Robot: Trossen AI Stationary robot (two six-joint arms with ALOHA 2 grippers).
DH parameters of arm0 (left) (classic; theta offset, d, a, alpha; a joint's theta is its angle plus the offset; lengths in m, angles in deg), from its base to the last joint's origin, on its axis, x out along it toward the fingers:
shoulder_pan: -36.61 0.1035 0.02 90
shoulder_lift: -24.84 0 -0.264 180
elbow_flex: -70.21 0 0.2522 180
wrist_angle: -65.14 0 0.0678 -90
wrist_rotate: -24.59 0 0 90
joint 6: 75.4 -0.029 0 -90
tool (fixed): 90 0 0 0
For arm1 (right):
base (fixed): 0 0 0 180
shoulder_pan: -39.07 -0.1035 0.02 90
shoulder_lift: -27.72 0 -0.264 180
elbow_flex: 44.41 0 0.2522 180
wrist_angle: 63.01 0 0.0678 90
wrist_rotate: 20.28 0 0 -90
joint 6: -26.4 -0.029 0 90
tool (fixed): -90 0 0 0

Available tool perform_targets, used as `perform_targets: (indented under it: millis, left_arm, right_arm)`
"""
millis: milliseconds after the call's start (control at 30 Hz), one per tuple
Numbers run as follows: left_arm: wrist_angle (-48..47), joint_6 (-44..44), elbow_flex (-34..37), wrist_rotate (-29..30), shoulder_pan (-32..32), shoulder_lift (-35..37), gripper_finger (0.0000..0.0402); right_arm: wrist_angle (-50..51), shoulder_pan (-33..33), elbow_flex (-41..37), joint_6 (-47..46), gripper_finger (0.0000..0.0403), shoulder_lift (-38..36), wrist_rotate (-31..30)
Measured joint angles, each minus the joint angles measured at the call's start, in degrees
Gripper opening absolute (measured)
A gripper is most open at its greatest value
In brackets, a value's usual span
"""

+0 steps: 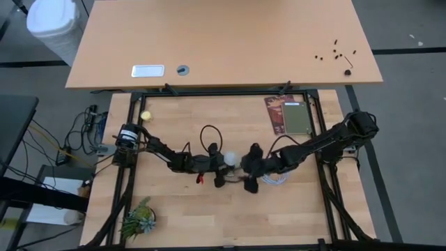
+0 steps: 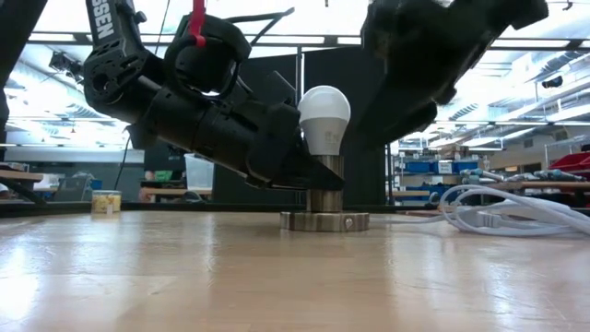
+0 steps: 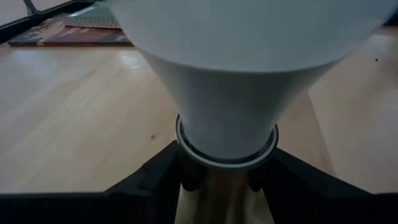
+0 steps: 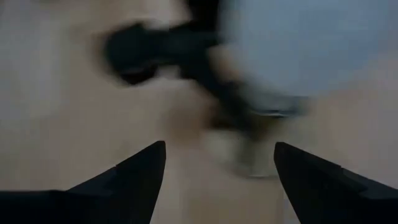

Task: Screw lightbulb
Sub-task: Insert the lightbulb into the lamp

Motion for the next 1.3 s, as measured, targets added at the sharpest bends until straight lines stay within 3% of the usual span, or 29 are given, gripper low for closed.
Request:
perform_targets:
  millis: [200,367,733,933,1133,1300]
  left_arm:
    - [0.2,-0.8,0.0,-1.1,0.0,0.0,0.0193]
    - [0.3,-0.8,0.0,-1.2,0.0,0.0,0.0193]
    - [0.1,0.1,0.0,0.8,0.1,0.0,0.0193]
    - [0.2,0.0,0.0,0.5,0.0,0.0,0.0193]
    - [0.3,-0.6,0.0,-0.9,0.0,0.0,0.0193]
    - [0.5,-1.5,0.0,-1.9,0.0,0.0,0.0193]
  right_arm:
    - [-2.6,3.2,0.0,6.3,0.0308,0.1,-2.6]
    - [-7.6,4.8,0.0,8.8,0.0308,0.1,2.1]
    - [-8.8,-3.6,0.1,3.3,0.0308,0.1,6.2]
    - [-2.7,-2.1,0.0,3.0,0.0308,0.2,-5.6]
    - [-3.1,2.7,0.0,3.0,0.0308,0.2,-3.3]
    - [-6.2,2.4,0.0,3.6,0.0308,0.2,0.1]
